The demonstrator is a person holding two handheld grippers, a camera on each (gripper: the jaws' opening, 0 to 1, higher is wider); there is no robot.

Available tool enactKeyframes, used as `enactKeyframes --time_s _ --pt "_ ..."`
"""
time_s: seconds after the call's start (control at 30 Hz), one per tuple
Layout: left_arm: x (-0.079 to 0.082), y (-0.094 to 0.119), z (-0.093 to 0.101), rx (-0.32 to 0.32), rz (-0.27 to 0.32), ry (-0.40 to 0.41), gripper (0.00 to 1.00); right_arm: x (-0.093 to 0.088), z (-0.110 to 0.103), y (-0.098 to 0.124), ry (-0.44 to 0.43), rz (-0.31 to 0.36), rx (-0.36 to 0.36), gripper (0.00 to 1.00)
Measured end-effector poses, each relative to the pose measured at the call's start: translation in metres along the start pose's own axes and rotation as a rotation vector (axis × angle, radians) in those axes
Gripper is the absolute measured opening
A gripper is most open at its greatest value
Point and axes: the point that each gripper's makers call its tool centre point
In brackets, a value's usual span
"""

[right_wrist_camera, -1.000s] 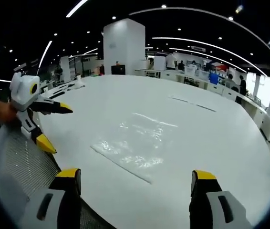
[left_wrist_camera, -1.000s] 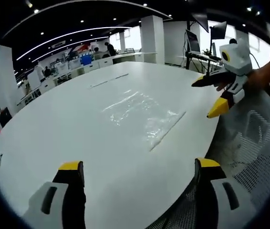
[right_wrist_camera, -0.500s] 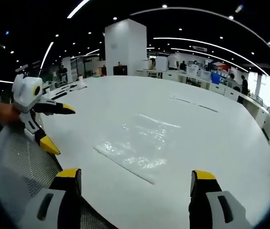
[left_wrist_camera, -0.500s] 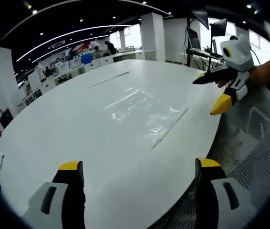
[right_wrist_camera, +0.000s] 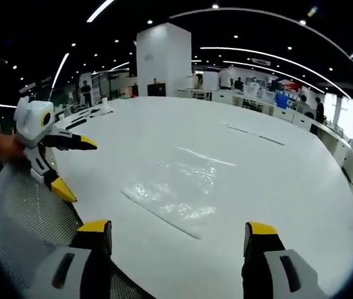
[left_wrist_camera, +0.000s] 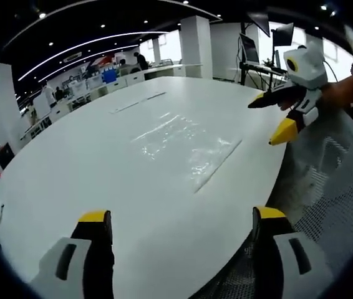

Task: Open the resealable bag by pulling the two sides of the seal apart until the entire bag opening is separated and visibly accessible.

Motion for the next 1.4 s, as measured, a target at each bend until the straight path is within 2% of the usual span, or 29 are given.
enactKeyframes --time_s 0.03,0.1,0.2,0.3,0.43,0.53,0.77,0.87,1.0,1.1,1.2,1.4 --pt "-0.002 0.001 -0.001 -0.004 -0.021 -0.008 0.88 -0.001 0.000 0.000 -0.002 -0.007 0.002 0.86" --pt "0.001 0.002 -0.002 -0.007 -0.013 -0.006 0.87 -0.006 -0.003 0.000 -0.048 -0.044 0.028 0.83" --pt "0.006 0.004 -0.006 -0.006 -0.019 -0.040 0.86 -0.001 -0.004 0.002 -0.070 -0.043 0.053 0.81" --pt "0.013 0.002 -0.006 -0.014 -0.020 -0.055 0.84 0.005 -0.006 0.002 -0.017 -0.062 0.079 0.77" --pt "0.021 -0.002 0.004 -0.055 -0.013 -0.061 0.82 0.013 -0.009 -0.006 0.030 -0.081 0.130 0.72" --pt "0.021 -0.005 0.013 -0.087 -0.031 -0.074 0.81 0.013 -0.008 -0.015 0.091 -0.120 0.162 0.60" --pt "0.021 -0.005 0.015 -0.106 -0.042 -0.062 0.75 0.009 -0.003 -0.029 0.125 -0.158 0.194 0.56" --pt "0.021 -0.004 0.015 -0.118 -0.045 -0.086 0.72 0.006 -0.003 -0.035 0.141 -0.181 0.223 0.52" --pt "0.021 -0.004 0.015 -0.122 -0.045 -0.093 0.70 -0.005 -0.004 -0.043 0.175 -0.239 0.258 0.40" --pt "0.020 -0.004 0.017 -0.131 -0.054 -0.104 0.67 -0.012 -0.004 -0.048 0.182 -0.266 0.275 0.36" --pt "0.016 -0.006 0.019 -0.137 -0.066 -0.133 0.64 -0.014 -0.004 -0.054 0.190 -0.272 0.282 0.33" --pt "0.018 -0.008 0.022 -0.147 -0.063 -0.120 0.61 -0.014 -0.001 -0.065 0.188 -0.295 0.300 0.29"
Point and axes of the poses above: the point that each gripper's makers call its tool centre point, and the gripper's own axes: y roughly backward along the fingers, z roughly to its right, x roughly out of its top, and after that the axes turned 5 degrees about x, right-handed
